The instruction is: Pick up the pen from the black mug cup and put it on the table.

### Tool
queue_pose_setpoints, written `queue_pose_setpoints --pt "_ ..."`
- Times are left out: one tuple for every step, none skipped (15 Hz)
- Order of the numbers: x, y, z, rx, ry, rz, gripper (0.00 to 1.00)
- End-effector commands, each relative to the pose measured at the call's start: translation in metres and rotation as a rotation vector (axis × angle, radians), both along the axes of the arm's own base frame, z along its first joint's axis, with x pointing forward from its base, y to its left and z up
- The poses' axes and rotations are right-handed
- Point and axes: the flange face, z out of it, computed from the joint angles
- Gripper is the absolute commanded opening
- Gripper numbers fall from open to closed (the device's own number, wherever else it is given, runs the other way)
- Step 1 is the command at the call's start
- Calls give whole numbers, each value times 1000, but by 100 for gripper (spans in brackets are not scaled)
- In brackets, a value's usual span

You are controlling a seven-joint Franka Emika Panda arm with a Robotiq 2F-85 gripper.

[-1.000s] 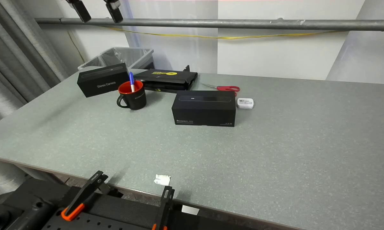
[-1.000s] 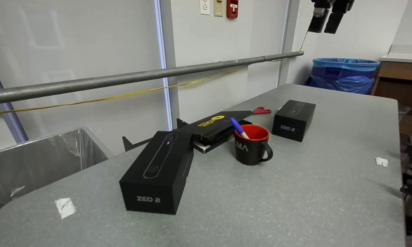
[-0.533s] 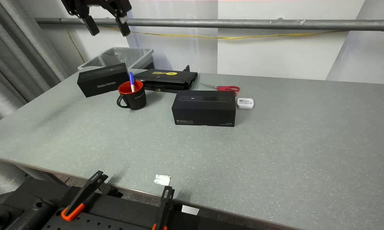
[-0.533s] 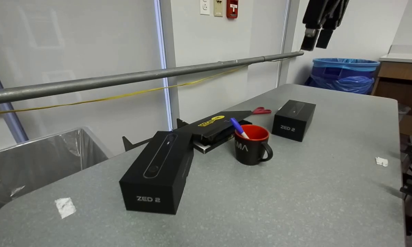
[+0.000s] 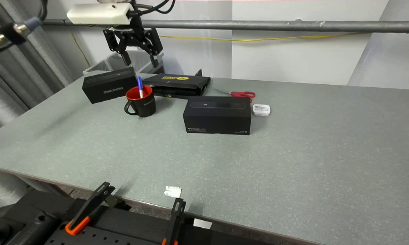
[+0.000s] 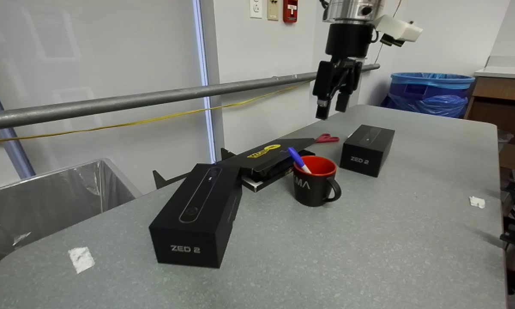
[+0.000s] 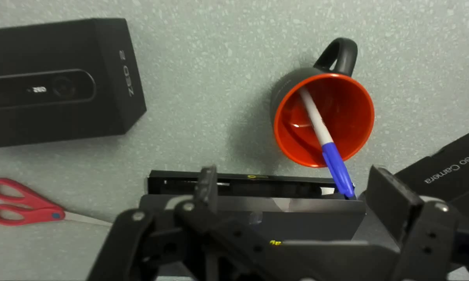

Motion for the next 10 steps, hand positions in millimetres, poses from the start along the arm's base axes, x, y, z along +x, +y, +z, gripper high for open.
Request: queue_pose_setpoints --pt "39 27 -8 30 -7 54 100" --pt "43 34 -8 37 -3 60 100" --pt "26 21 -8 20 -6 35 100" --pt "31 28 -9 25 -9 44 100" --pt "34 32 -9 27 -11 49 100" --pt "35 34 -10 28 -12 51 100" --pt "36 34 -10 28 -13 51 100" --pt "36 33 -10 28 -13 50 100" --pt "38 35 -14 21 -10 55 100" --pt "39 37 -20 11 -5 62 100"
